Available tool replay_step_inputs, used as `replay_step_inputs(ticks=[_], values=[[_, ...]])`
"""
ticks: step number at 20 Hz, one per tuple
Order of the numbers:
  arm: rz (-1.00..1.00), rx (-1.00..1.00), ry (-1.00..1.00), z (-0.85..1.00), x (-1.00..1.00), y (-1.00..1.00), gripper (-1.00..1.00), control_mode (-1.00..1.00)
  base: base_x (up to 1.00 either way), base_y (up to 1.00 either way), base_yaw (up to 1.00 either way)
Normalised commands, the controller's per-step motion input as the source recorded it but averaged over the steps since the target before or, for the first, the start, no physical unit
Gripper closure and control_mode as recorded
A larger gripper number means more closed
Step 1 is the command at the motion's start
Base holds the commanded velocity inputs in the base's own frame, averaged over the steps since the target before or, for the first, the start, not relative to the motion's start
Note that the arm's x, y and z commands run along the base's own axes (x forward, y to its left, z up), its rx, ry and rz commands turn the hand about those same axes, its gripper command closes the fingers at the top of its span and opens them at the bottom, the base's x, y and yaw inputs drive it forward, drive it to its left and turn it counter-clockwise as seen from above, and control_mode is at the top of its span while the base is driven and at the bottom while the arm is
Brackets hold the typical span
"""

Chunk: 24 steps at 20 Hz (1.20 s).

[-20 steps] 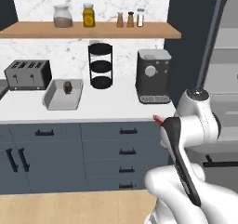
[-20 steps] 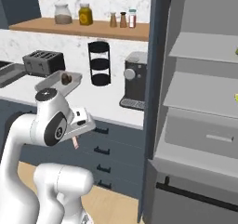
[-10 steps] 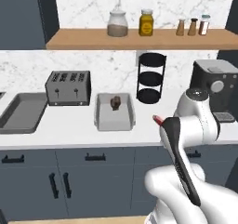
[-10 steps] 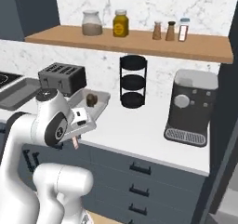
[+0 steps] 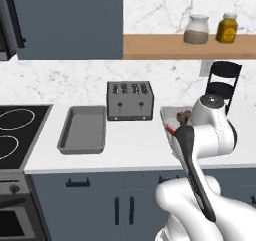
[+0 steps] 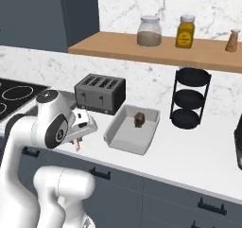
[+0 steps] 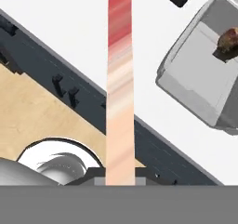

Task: Place one lemon wedge and one steak in each tupperware on the nearby counter, to pack two identical lunches.

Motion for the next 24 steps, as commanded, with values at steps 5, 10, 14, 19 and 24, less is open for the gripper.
replay_step_inputs(ticks=[5,10,14,19,24], values=[[0.00,0.00,0.00,0.00,0.00,0.00,1.00,1.00,0.81,1.00,0.00],[0.00,0.00,0.00,0.00,0.00,0.00,1.00,1.00,0.80,1.00,0.00],[0.00,0.00,0.00,0.00,0.00,0.00,1.00,1.00,0.81,1.00,-0.03],[-0.14,-0.03,0.04,-0.45,0.98,0.70,1.00,-1.00,0.00,0.00,0.00],[-0.13,0.00,0.00,-0.21,1.00,0.23,1.00,-1.00,0.00,0.00,0.00]])
